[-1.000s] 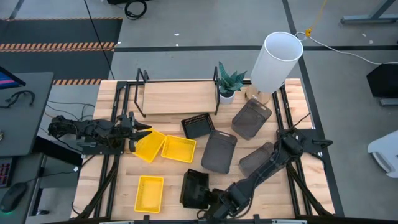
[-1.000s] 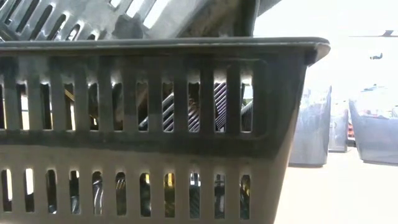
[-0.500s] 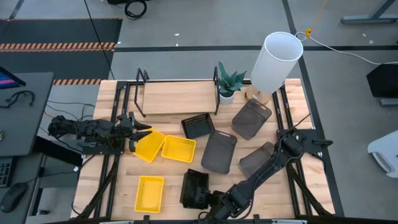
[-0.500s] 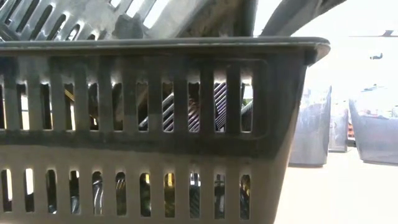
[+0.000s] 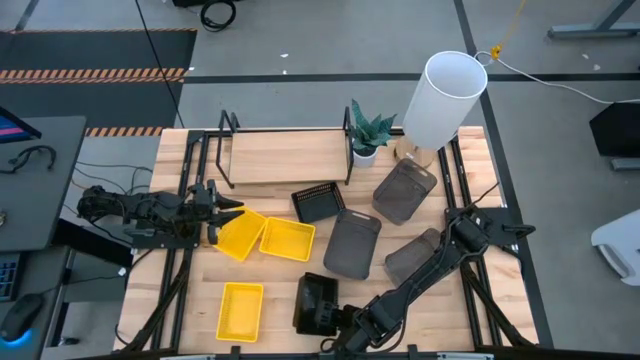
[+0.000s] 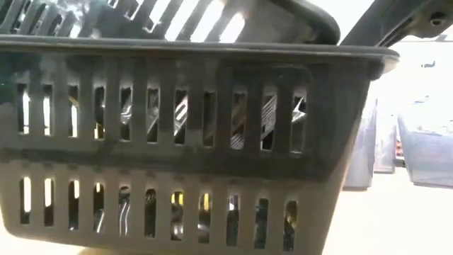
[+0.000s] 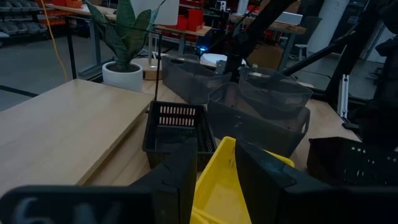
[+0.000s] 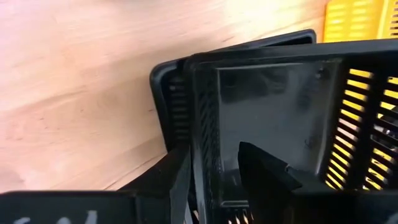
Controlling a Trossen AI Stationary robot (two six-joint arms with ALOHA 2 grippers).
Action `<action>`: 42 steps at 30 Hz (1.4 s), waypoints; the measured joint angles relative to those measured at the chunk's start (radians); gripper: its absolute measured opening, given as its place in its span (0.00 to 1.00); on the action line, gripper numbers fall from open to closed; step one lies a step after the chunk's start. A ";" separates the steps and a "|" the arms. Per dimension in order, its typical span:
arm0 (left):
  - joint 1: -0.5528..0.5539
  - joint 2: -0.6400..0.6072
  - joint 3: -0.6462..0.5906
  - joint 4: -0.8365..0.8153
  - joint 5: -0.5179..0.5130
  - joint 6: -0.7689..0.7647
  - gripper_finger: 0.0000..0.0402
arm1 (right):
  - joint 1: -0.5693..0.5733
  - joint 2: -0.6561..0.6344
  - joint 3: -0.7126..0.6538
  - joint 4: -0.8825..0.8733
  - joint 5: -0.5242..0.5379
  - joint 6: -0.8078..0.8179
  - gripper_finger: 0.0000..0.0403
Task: Stack baskets on shelf by color
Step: Stack the bottom black bin on the middle small black bin
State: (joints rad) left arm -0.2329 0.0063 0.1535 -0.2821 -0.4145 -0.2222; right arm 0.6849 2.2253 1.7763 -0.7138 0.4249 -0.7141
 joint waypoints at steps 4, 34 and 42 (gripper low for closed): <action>0.000 0.000 0.000 0.000 0.000 0.000 0.29 | -0.001 0.000 0.000 0.003 0.000 -0.035 0.31; 0.000 0.000 0.000 0.000 0.000 0.000 0.29 | -0.006 0.000 0.026 -0.001 -0.052 -0.055 0.03; 0.000 0.000 0.000 0.000 0.000 0.000 0.29 | -0.006 0.000 0.098 -0.117 -0.060 -0.048 0.03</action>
State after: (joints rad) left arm -0.2330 0.0063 0.1535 -0.2821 -0.4145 -0.2226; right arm 0.6785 2.2250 1.8745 -0.8311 0.3645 -0.7618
